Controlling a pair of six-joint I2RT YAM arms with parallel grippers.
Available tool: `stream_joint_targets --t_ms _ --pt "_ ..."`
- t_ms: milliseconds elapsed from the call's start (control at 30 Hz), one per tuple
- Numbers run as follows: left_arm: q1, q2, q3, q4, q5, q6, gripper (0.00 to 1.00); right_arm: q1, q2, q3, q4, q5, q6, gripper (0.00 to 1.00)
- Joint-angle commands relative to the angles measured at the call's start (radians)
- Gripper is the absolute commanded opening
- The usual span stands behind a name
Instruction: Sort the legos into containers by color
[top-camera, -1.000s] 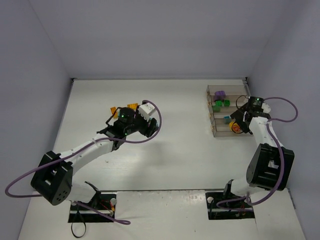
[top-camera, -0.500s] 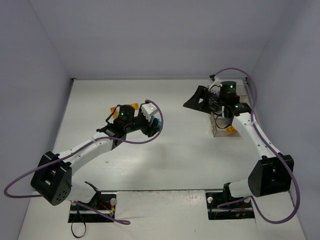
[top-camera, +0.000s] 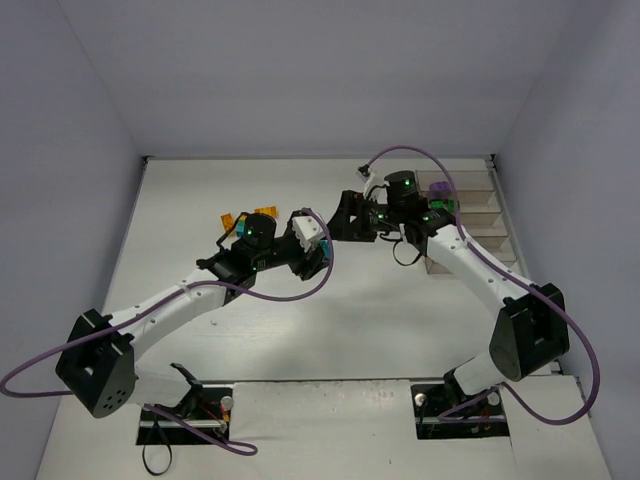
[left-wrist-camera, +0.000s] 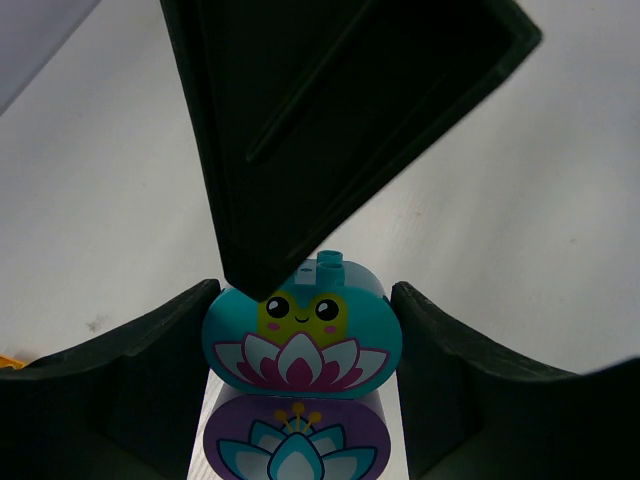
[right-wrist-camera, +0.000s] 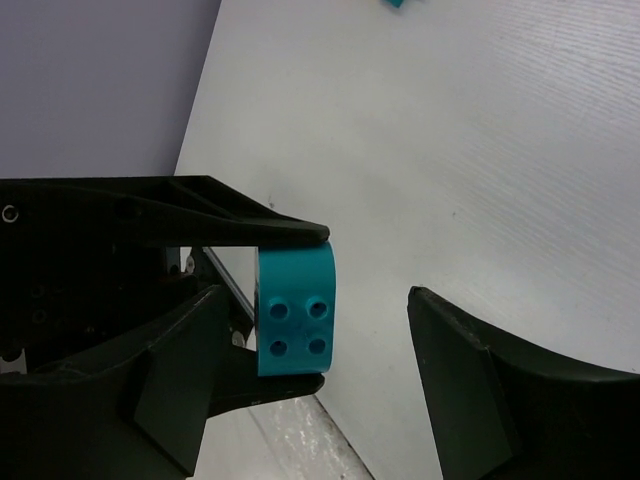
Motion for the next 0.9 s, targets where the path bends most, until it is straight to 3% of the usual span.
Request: stream_joint_targets --t_ms 0,233,533,600,700,733,767,867 --pt "-0.007 -0.044 0.059 0.071 -0.024 0.02 0.22 0.027 -0.007 0.034 0.073 -0.038 0.013 0.69" --pt "-0.007 -0.04 0.063 0.094 -0.034 0.002 0.22 0.045 -0.013 0.006 0.074 -0.047 0.016 0.68" --pt "-0.007 -0.03 0.068 0.125 -0.041 -0.004 0.22 0.049 0.001 -0.023 0.074 -0.055 0.016 0.56" --pt "-0.009 -0.026 0.068 0.125 -0.042 -0.001 0.22 0.05 0.007 -0.021 0.074 -0.065 0.015 0.49" --pt "-0.007 -0.02 0.072 0.123 -0.033 -0.003 0.22 0.053 0.012 -0.014 0.074 -0.072 0.008 0.26" --pt "-0.007 -0.02 0.071 0.123 -0.033 -0.003 0.22 0.053 0.012 -0.012 0.074 -0.072 0.005 0.11" --pt "-0.007 -0.018 0.071 0.123 -0.034 -0.003 0.25 0.052 0.01 -0.011 0.074 -0.065 0.002 0.03" --pt "-0.007 -0.021 0.068 0.12 -0.048 -0.02 0.55 0.053 0.007 -0.004 0.074 -0.052 -0.01 0.0"
